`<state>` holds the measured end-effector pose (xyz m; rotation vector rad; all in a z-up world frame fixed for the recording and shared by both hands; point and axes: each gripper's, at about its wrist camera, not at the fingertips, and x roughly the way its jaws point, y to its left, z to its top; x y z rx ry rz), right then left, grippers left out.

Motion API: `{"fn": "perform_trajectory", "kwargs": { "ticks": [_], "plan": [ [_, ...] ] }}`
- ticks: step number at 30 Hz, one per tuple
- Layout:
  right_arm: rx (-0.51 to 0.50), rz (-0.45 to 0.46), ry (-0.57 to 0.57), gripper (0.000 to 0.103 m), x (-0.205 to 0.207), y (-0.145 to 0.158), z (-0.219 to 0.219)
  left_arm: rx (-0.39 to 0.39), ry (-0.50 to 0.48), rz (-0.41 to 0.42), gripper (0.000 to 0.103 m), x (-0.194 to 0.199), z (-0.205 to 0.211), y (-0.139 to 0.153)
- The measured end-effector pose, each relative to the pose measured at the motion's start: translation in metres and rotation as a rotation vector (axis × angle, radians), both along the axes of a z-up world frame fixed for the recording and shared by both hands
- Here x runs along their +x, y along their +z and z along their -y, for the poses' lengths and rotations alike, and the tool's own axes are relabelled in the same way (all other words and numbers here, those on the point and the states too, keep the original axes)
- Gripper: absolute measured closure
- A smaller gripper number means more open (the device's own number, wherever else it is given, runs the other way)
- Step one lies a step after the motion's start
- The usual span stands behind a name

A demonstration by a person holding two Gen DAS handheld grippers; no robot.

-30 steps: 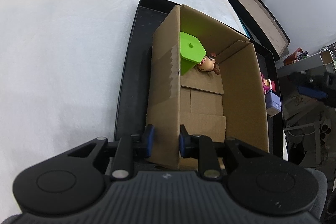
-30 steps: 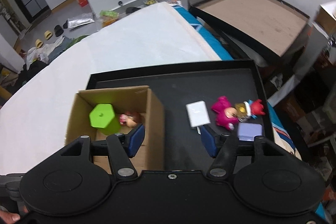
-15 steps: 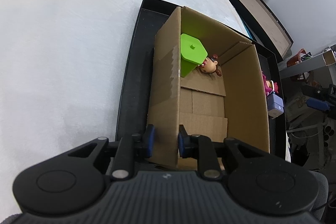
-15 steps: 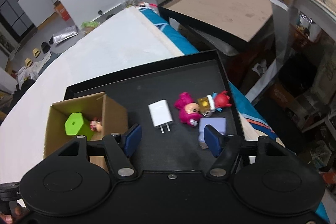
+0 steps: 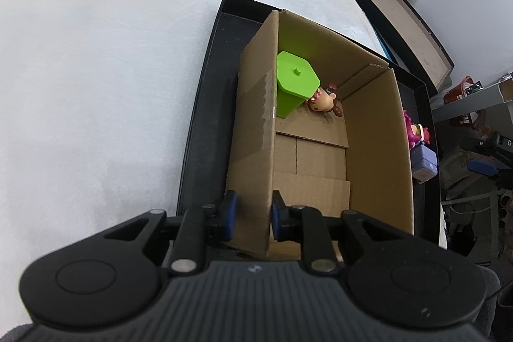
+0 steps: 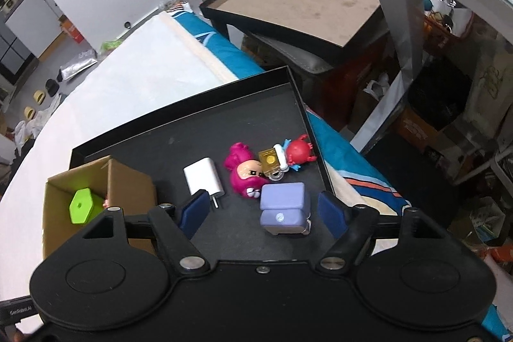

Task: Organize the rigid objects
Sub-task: 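Move the right tool back over the lavender cube toy, then grasp the lavender cube toy with the right gripper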

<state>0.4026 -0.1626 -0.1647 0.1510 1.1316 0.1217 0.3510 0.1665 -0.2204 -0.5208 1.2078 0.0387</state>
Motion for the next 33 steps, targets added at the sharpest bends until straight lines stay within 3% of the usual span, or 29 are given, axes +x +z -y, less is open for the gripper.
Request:
{"fn": "perform_trajectory", "kwargs": {
  "ticks": [21, 23, 25, 33],
  "plan": [
    [-0.234, -0.076, 0.011, 0.030, 0.019, -0.070, -0.028, 0.003, 0.002, -0.018, 0.083, 0.004, -0.001, -0.002],
    [-0.267, -0.085, 0.022, 0.033, 0.021, -0.076, -0.032, 0.004, 0.002, -0.018, 0.083, 0.004, 0.000, -0.002],
    [-0.278, -0.106, 0.031, 0.059, 0.022, -0.082, -0.034, 0.007, 0.000, -0.018, 0.083, 0.004, 0.001, -0.002],
    [-0.228, -0.121, 0.024, 0.060, 0.013, -0.080, -0.032, 0.006, -0.005, -0.012, 0.083, 0.003, 0.001, -0.001]
  ]
}}
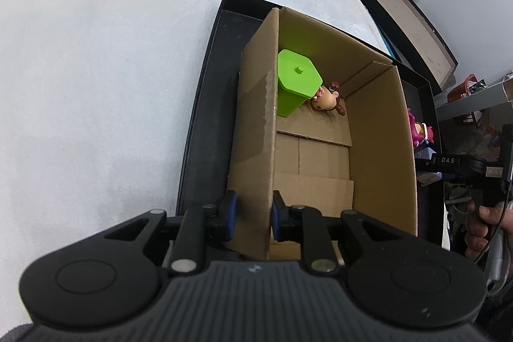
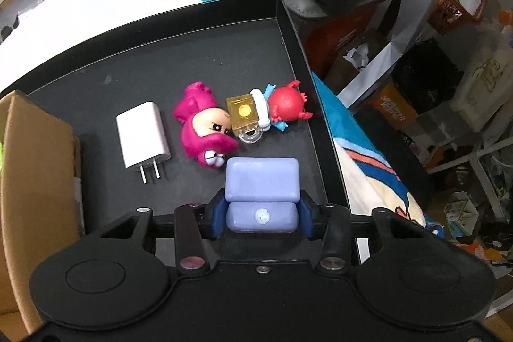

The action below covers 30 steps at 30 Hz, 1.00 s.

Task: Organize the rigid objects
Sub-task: 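Grasp the lavender cube toy with the right gripper, then carry the lavender cube toy toward the cardboard box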

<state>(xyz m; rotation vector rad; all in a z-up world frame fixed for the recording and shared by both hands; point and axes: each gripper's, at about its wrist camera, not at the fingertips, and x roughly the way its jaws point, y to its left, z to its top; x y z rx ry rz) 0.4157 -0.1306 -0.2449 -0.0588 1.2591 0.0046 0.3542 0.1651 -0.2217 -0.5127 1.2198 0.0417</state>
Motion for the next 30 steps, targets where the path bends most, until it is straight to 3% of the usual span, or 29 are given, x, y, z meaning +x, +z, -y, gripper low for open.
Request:
{"fn": "perform_trajectory", "kwargs": {
  "ticks": [30],
  "plan": [
    [0.133, 0.113, 0.049, 0.060, -0.026, 0.076, -0.021, -0.012, 0.008, 0.048, 0.086, -0.010, -0.004, 0.009]
  ]
}}
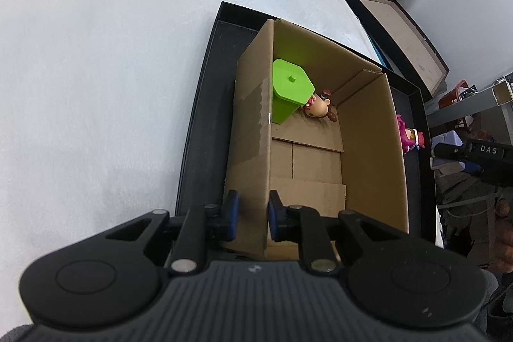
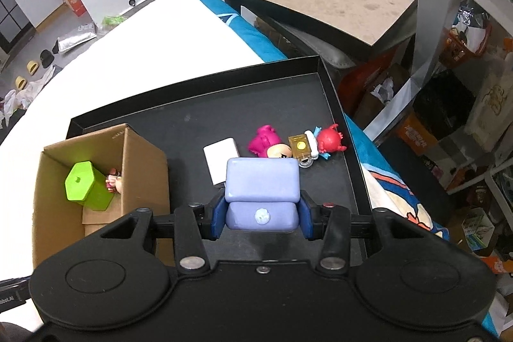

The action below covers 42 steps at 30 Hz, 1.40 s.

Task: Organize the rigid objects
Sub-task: 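Carry the lavender cube toy toward the cardboard box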

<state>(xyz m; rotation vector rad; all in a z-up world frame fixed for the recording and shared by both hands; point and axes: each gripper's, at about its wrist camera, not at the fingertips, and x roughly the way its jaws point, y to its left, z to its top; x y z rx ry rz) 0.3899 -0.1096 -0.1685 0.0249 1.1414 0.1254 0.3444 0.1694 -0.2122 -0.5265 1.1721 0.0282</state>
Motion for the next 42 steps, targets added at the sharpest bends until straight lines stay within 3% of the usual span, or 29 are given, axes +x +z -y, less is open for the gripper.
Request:
{"fn": "perform_trajectory", "kwargs": {
  "ticks": [23, 42],
  "plan": [
    [0.069, 0.053, 0.157, 0.060, -0.020, 0.037, -0.062, -0.017, -0.002, 0.022, 0.087, -0.004, -0.002, 0.000],
    [0.111, -0.026, 0.299, 0.059, -0.031, 0.019, -0.137, -0.062, -0.004, 0.027, 0.086, -0.003, -0.008, -0.003]
  ]
}}
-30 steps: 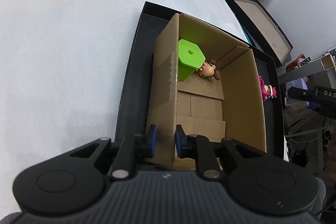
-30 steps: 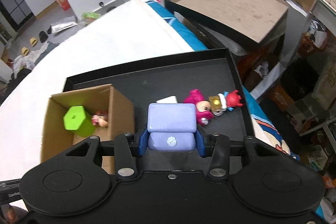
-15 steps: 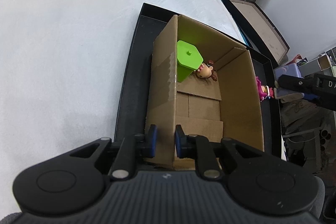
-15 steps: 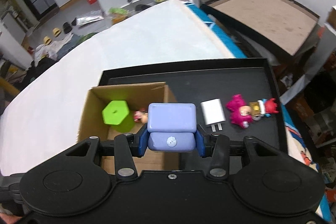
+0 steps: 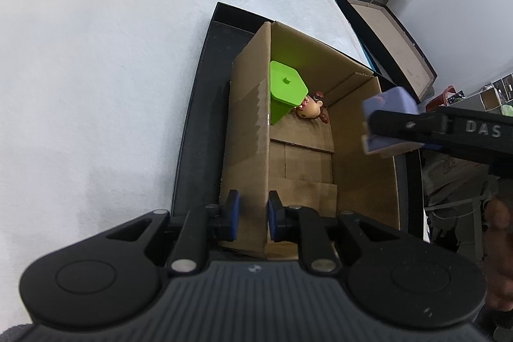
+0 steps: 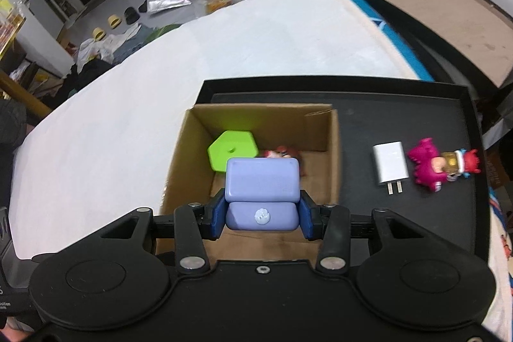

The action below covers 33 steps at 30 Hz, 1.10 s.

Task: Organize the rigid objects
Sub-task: 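Carry the lavender cube toy toward the cardboard box, then lower the lavender cube into the box and open the right gripper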

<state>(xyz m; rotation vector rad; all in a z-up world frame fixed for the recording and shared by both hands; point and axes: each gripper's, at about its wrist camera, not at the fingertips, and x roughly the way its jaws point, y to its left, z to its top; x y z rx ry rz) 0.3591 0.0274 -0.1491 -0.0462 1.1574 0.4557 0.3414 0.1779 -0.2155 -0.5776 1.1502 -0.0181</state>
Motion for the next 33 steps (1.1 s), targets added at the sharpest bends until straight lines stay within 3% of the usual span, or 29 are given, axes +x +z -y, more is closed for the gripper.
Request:
{"fn": "perform_trajectory", "kwargs": {
  "ticks": [15, 21, 33],
  "plan": [
    [-0.021, -0.095, -0.022, 0.059, 0.000, -0.040, -0.042, -0.020, -0.012, 0.009, 0.086, -0.002, -0.005, -0.003],
    [0.020, -0.159, -0.060, 0.058, 0.002, -0.053, -0.040, -0.022, -0.009, 0.008, 0.087, -0.001, -0.006, -0.004],
    [0.049, -0.164, -0.052, 0.061, -0.004, -0.041, -0.022, -0.019, -0.007, 0.006, 0.087, 0.001, -0.003, -0.003]
  ]
}}
